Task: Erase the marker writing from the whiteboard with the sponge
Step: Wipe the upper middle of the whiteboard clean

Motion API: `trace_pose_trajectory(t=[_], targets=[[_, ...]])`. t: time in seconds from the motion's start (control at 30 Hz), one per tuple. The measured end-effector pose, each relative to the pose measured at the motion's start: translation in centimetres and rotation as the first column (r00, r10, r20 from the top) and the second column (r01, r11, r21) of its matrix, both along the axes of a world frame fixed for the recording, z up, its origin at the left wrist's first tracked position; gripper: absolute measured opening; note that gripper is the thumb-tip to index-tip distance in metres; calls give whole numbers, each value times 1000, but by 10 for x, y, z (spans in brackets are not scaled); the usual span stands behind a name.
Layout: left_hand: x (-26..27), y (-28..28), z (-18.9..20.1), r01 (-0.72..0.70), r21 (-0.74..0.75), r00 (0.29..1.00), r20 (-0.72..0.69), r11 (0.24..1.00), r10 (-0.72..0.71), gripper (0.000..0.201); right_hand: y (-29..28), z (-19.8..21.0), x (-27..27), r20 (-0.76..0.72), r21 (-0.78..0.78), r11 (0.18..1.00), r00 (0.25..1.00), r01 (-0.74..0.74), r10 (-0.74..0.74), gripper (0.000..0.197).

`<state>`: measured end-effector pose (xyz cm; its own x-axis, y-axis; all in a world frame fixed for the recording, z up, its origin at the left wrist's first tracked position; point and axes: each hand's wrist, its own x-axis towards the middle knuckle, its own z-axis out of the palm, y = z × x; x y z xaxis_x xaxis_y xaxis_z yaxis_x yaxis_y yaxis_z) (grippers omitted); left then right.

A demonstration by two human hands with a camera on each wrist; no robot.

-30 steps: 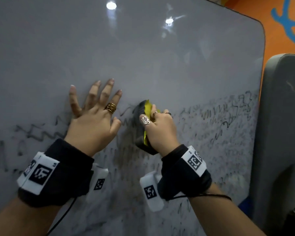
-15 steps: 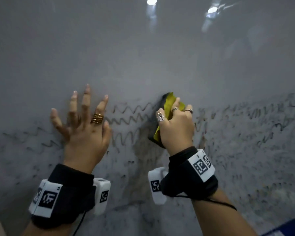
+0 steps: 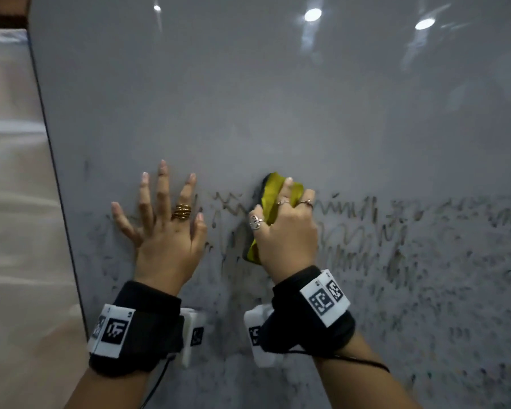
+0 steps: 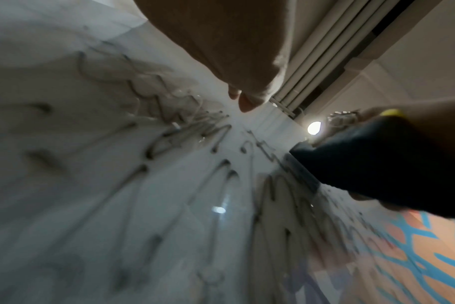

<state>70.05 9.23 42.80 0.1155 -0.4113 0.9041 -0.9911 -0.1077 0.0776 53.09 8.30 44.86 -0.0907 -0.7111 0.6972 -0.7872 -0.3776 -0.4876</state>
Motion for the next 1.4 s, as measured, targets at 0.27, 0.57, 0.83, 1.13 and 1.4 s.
trace_pose_trajectory(t=[0.27,0.57,0.83,1.13,1.4], targets=[[51,10,-13,-84,-130,984,-168,988,62,62,-14,-14,-64,189,-3,992,974,129,-126,70],[86,-4,-39,-22,-199,942,-332,980,-47,74,-8,-16,16,-246,-142,986,968,-88,51,68],[99,-5,-41,61,-277,947,-287,959,-143,67,-24,-21,-11,-406,-430,902,903,-52,-141,65],[119,8,-41,277,-374,794,-429,885,-430,60,-13,-3,39,-574,-526,825,803,-209,-163,52],[143,4,-53,472,-470,423,-622,746,-659,35,-3,16,82,-683,-507,776,724,-375,-97,38]])
